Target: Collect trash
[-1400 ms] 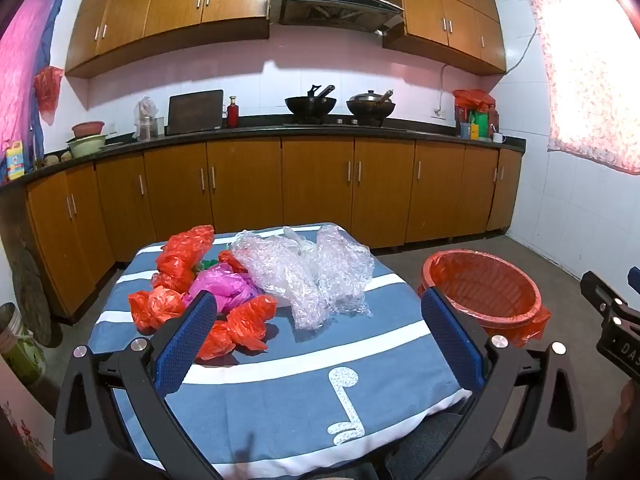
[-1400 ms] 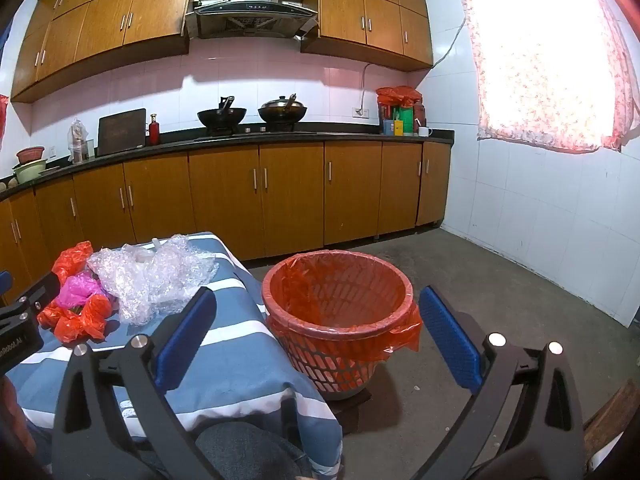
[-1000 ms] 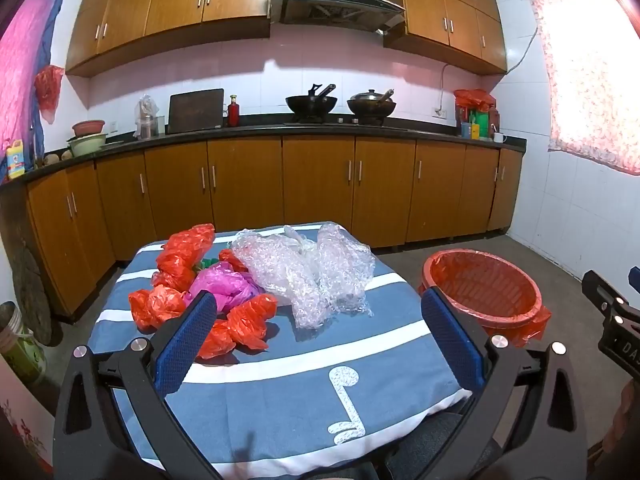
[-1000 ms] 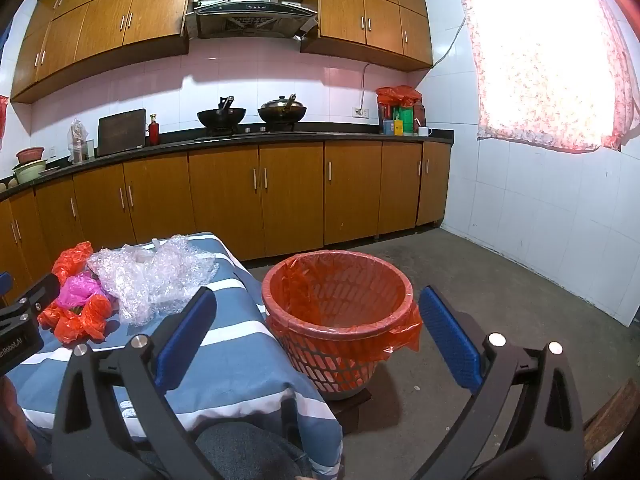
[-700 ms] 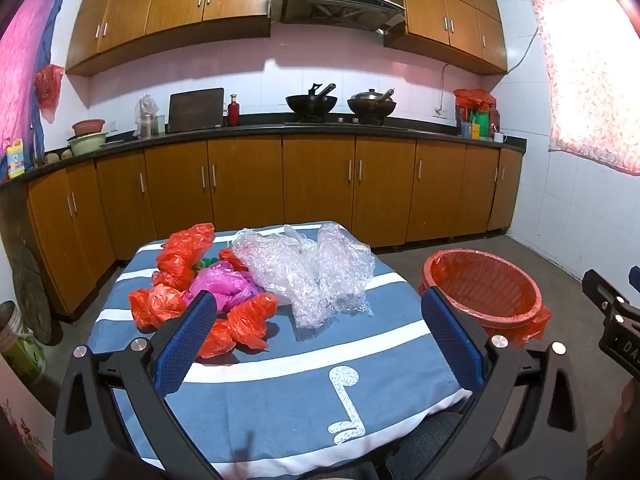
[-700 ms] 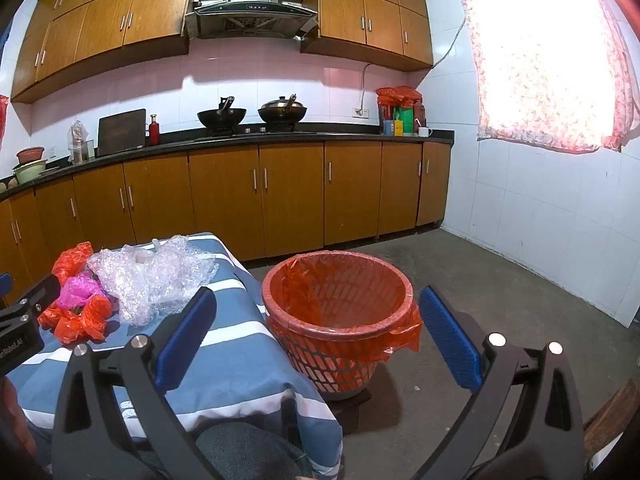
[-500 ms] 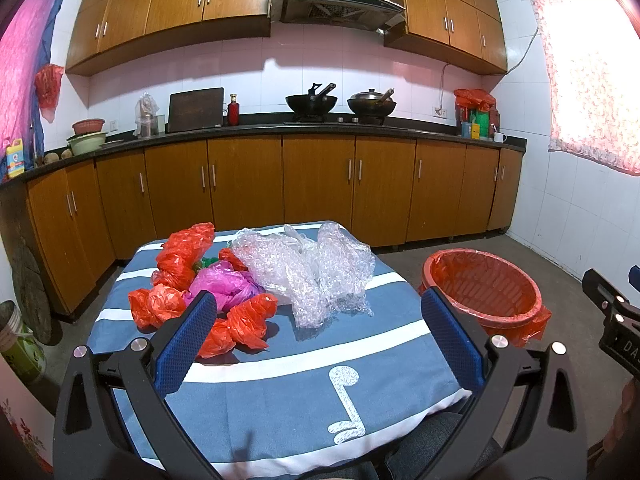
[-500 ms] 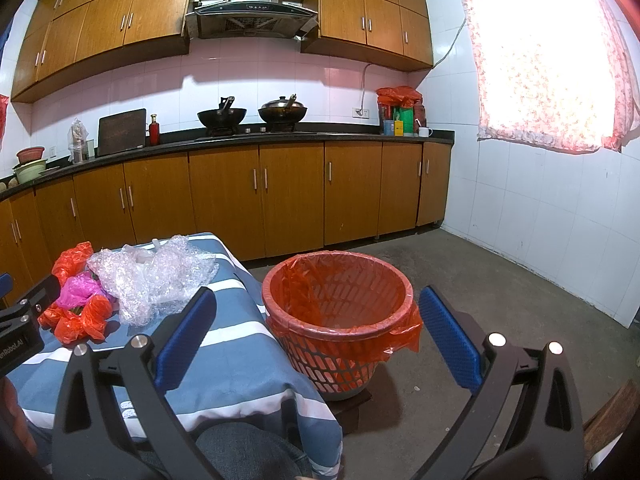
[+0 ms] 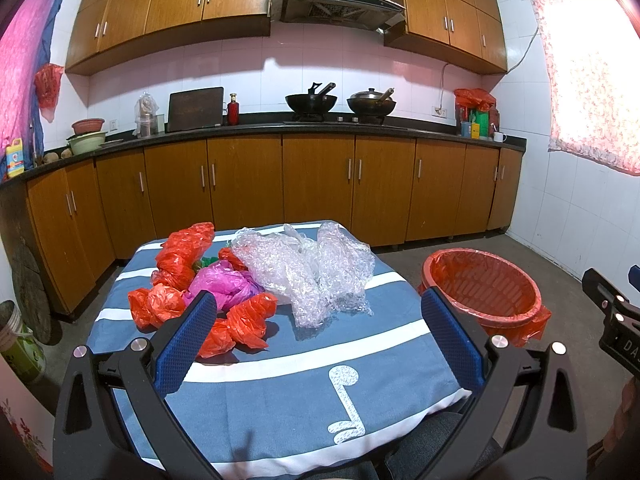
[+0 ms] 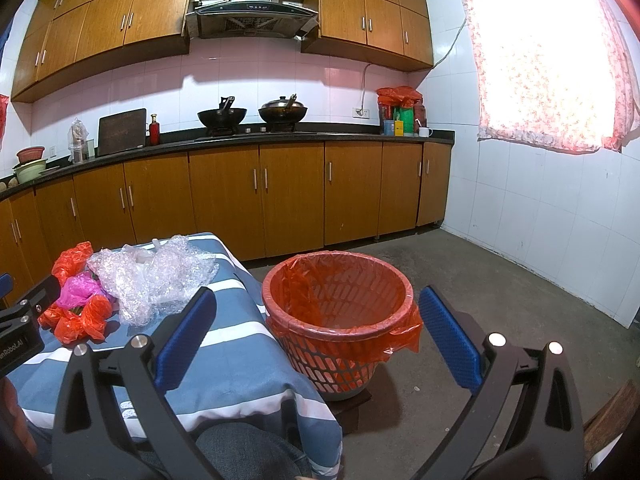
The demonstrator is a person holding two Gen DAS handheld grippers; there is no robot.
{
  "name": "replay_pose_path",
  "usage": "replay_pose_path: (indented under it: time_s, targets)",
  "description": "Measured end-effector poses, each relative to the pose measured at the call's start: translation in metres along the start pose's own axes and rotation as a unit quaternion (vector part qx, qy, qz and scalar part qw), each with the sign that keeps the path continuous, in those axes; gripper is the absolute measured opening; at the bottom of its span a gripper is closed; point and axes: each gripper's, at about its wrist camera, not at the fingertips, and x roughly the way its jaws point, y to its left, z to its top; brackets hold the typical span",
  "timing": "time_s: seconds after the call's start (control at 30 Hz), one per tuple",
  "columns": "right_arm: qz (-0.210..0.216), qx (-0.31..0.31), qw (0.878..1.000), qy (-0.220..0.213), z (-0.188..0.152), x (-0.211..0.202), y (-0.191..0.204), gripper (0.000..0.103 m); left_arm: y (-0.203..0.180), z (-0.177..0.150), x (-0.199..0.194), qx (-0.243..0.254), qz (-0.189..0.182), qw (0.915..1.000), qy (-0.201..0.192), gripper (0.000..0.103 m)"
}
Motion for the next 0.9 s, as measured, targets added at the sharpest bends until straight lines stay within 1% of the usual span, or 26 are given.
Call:
replay_pose_path:
  time_s: [0.9]
  targets:
    - [0.000,0.000,1.000,0.000,-0.0004,0.0002,0.0005,0.099,0.0004,0.0003,0.0006,-0.001,0.000,1.0000,0.001,0.101]
